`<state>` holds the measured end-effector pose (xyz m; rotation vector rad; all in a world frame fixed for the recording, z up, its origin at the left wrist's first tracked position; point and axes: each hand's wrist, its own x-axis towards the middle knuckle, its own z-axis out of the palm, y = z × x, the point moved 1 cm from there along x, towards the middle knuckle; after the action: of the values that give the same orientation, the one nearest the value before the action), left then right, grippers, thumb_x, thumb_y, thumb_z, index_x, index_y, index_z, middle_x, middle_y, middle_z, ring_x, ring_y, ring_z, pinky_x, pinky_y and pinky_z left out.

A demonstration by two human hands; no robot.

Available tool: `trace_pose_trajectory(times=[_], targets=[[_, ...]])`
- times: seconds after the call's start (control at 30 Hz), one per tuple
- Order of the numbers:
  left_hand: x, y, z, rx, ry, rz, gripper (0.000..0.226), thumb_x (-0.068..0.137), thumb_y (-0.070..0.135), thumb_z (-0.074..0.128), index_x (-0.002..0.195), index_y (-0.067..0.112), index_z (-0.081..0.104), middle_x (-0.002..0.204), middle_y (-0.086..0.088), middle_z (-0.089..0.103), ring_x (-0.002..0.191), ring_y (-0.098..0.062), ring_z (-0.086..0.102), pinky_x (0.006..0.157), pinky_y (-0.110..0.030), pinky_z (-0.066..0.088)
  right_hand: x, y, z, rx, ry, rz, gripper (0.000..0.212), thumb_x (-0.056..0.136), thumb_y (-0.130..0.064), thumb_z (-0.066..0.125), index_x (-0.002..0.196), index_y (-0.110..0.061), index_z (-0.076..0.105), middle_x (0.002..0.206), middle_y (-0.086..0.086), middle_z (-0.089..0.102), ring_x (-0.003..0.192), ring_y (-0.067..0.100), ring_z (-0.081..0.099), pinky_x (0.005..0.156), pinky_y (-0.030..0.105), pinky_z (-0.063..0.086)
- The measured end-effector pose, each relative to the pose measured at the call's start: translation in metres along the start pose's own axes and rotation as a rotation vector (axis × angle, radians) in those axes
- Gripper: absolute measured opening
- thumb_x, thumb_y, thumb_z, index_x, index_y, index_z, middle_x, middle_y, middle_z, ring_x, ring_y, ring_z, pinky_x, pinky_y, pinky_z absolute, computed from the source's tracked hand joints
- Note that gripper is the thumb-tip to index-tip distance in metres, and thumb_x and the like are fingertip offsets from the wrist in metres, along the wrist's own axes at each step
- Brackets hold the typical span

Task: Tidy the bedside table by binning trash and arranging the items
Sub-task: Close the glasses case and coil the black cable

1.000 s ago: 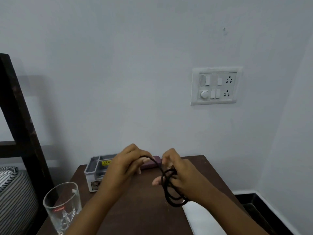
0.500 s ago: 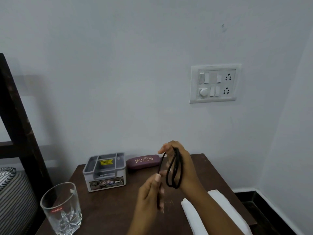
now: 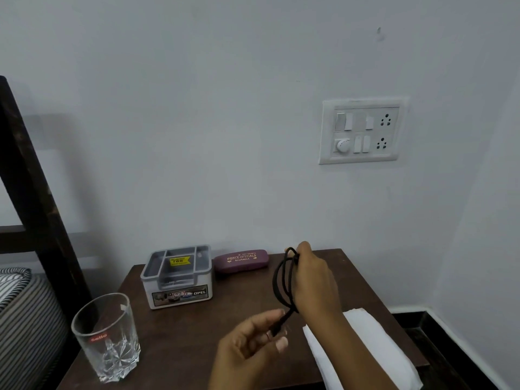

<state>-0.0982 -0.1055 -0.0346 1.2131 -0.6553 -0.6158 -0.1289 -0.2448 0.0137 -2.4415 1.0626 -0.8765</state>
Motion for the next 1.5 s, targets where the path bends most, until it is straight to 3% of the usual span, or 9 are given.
trace_pose_trajectory(times=[0.17,0.27,0.37,0.63,0.87,1.0,1.2,1.37,1.5], targets=[[0.001,-0.005,-0.004,0.507,0.006,0.543,0.021,0.071,0.027,0.074,0.085,0.043,0.073,0.088,0.015,0.062,0.075,-0.002,0.065,0.069,-0.014,0.050,-0.006,-0.002,0.008,0.156,-0.129,0.095,0.012,0.093,-0.006,0.032,0.093,-0.015,0.040,0.083,0.006,0.054,0.078,0.024,0.055,0.067,0.038,0.049],[0.005,-0.007,-0.003,0.561,0.107,0.696,0.011,0.076,0.051,0.064,0.086,0.049,0.069,0.116,0.016,0.049,0.107,0.000,0.053,0.089,-0.011,0.043,-0.007,-0.006,0.007,0.143,-0.155,0.087,0.011,0.093,-0.007,0.030,0.090,-0.016,0.035,0.084,0.005,0.052,0.078,0.022,0.052,0.066,0.036,0.044],[0.011,-0.006,0.004,0.375,0.073,0.557,0.022,0.063,0.059,0.072,0.073,0.040,0.073,0.127,0.002,0.051,0.120,0.001,0.049,0.091,-0.012,0.043,-0.008,-0.009,0.005,0.057,-0.126,0.050,0.008,0.095,-0.012,0.031,0.098,-0.016,0.036,0.088,0.004,0.056,0.084,0.023,0.057,0.064,0.032,0.040],[0.020,-0.013,-0.001,0.000,-0.086,0.341,0.040,0.043,0.053,0.087,0.066,0.022,0.074,0.073,-0.002,0.066,0.066,-0.005,0.061,0.063,-0.018,0.050,-0.020,-0.017,0.006,0.042,-0.204,-0.011,0.017,0.095,-0.014,0.030,0.112,-0.015,0.032,0.101,0.006,0.062,0.092,0.025,0.061,0.066,0.033,0.041],[0.024,-0.009,-0.003,-0.341,0.141,0.197,0.063,0.024,0.043,0.093,0.080,0.022,0.071,0.073,-0.008,0.071,0.064,-0.013,0.067,0.057,-0.024,0.056,-0.026,-0.011,0.005,0.779,-0.488,0.196,0.009,0.092,-0.017,0.047,0.096,-0.025,0.047,0.088,-0.002,0.062,0.076,0.012,0.058,0.062,0.028,0.050],[0.030,-0.009,-0.007,-0.338,0.168,0.082,0.062,0.048,0.008,0.080,0.105,0.016,0.058,0.076,-0.010,0.074,0.064,-0.017,0.070,0.057,-0.023,0.056,-0.027,-0.008,0.006,0.981,-0.458,0.240,0.015,0.091,-0.010,0.047,0.094,-0.022,0.054,0.069,-0.006,0.054,0.063,0.011,0.048,0.059,0.027,0.045],[0.039,-0.014,-0.018,-0.122,0.126,-0.065,0.021,0.057,0.010,0.077,0.077,0.007,0.071,0.068,-0.011,0.072,0.064,-0.016,0.068,0.059,-0.020,0.054,-0.026,-0.009,0.011,0.896,-0.362,0.169,0.014,0.091,-0.008,0.045,0.094,-0.021,0.048,0.091,0.001,0.060,0.073,0.007,0.054,0.051,0.012,0.043],[0.048,-0.024,-0.022,-0.034,0.197,-0.118,0.016,0.077,-0.003,0.068,0.086,0.011,0.070,0.070,-0.010,0.068,0.064,-0.019,0.063,0.064,-0.032,0.045,-0.029,-0.007,0.019,0.862,-0.418,0.156,0.023,0.091,-0.007,0.041,0.095,-0.028,0.046,0.094,-0.004,0.064,0.081,0.006,0.061,0.055,0.015,0.046],[0.048,-0.033,-0.019,-0.017,0.177,-0.152,0.017,0.087,-0.003,0.053,0.091,0.006,0.067,0.052,0.002,0.063,0.041,-0.003,0.049,0.046,-0.018,0.041,-0.029,0.000,0.025,0.923,-0.439,0.183,0.020,0.094,-0.009,0.043,0.100,-0.027,0.049,0.097,-0.008,0.061,0.080,-0.002,0.059,0.051,0.005,0.043]])
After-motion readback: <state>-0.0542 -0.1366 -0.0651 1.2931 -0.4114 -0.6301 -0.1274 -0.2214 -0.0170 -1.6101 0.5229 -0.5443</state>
